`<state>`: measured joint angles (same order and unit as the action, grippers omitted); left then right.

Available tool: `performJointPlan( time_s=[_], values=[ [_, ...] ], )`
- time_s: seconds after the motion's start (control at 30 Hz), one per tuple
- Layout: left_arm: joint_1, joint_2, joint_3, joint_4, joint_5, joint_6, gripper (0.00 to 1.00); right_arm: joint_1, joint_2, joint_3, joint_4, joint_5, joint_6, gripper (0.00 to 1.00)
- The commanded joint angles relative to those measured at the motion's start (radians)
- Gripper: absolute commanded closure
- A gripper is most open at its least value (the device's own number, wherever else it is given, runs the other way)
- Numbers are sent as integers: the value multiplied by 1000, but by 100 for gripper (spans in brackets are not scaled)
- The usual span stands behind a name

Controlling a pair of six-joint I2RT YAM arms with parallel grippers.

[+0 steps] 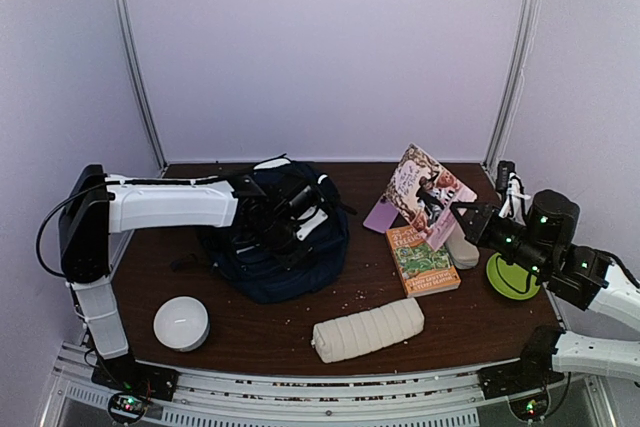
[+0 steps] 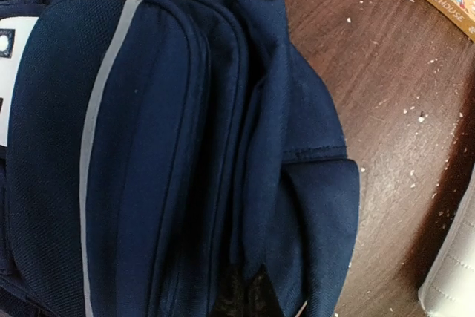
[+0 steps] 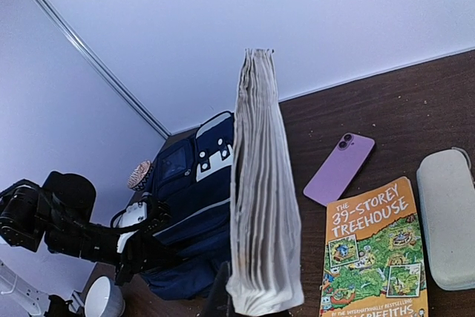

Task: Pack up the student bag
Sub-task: Pick up the book from the center of the board, then place the book in the student bag.

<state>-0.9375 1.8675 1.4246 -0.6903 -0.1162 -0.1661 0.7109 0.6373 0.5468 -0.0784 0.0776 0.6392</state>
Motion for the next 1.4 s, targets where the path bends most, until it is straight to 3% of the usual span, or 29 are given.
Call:
performJointPlan(
  time_s=[0.0, 0.3, 0.7, 0.9, 1.17, 1.37],
  values=[
    [16, -78, 58, 23, -89, -5, 100, -3, 11, 25, 67, -53, 27, 100],
    [74, -223, 253, 58, -115, -73, 100, -4, 130, 107, 155, -237, 195, 100],
    [74, -165, 389, 191, -52, -194, 100, -1, 193, 78, 233, -319, 489, 100],
    [74, -117, 354, 252, -1, -245, 100, 10, 242, 44, 347, -354, 587, 100],
    [72, -76, 312, 316, 37, -277, 100, 10, 344, 53, 303, -377, 579, 100],
    [72, -63, 297, 328, 29, -278, 100, 10, 343, -54, 301, -346, 592, 100]
  ],
)
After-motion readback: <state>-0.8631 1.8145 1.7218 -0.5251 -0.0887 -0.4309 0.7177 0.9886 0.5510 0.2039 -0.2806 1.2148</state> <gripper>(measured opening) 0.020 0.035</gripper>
